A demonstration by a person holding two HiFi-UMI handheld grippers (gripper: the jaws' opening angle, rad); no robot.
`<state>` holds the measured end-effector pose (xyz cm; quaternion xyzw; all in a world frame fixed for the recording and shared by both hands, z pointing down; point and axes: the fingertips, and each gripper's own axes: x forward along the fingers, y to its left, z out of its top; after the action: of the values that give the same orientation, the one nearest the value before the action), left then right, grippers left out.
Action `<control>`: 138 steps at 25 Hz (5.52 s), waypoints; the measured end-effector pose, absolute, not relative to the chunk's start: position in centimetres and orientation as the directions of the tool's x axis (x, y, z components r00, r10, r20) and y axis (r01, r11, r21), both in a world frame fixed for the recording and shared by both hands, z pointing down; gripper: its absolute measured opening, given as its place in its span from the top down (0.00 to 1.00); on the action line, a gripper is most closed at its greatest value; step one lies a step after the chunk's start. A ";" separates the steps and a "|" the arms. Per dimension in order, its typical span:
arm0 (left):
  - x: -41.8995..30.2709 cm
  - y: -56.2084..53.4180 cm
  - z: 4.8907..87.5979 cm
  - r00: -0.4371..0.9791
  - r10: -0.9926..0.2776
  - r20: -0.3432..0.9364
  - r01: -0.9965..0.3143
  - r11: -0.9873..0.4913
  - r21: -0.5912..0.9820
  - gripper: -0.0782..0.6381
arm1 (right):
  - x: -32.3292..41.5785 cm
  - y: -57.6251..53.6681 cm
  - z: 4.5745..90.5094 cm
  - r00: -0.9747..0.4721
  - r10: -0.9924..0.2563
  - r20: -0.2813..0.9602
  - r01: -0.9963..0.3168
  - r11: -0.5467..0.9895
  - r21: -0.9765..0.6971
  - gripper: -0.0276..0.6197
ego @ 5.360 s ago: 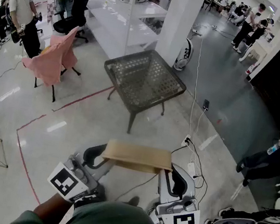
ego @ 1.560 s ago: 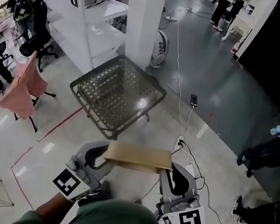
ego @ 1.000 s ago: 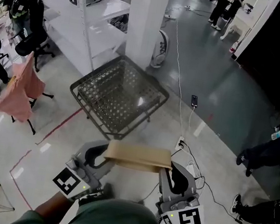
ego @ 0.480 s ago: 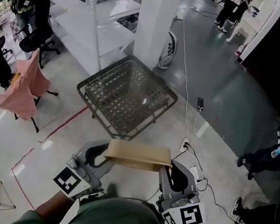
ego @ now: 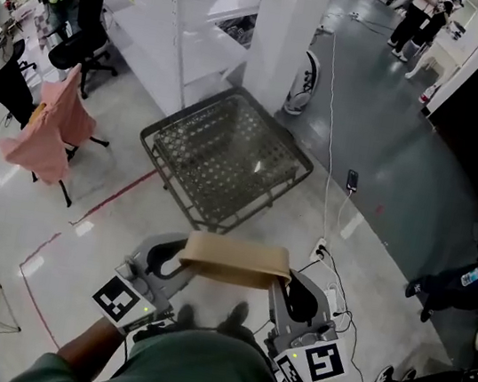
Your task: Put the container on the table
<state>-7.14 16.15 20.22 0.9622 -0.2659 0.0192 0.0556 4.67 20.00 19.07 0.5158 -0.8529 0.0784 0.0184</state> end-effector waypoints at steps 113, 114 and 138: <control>-3.2 -13.9 36.4 0.753 -0.564 0.339 -0.650 -0.718 0.249 0.74 | 9.4 -12.8 35.0 -0.542 -0.781 0.310 -0.837 0.470 -0.279 0.88; -3.2 -14.3 37.1 0.753 -0.560 0.345 -0.649 -0.718 0.252 0.74 | 9.4 -13.2 35.6 -0.541 -0.779 0.317 -0.838 0.467 -0.283 0.88; 0.9 -17.1 45.8 0.771 -0.481 0.417 -0.621 -0.711 0.330 0.74 | 13.4 -15.7 44.4 -0.496 -0.748 0.441 -0.861 0.355 -0.366 0.89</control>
<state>0.85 -17.06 45.77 0.9123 -0.3020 0.1521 0.2310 13.42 -15.66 44.43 0.4923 -0.8170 0.2835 0.0991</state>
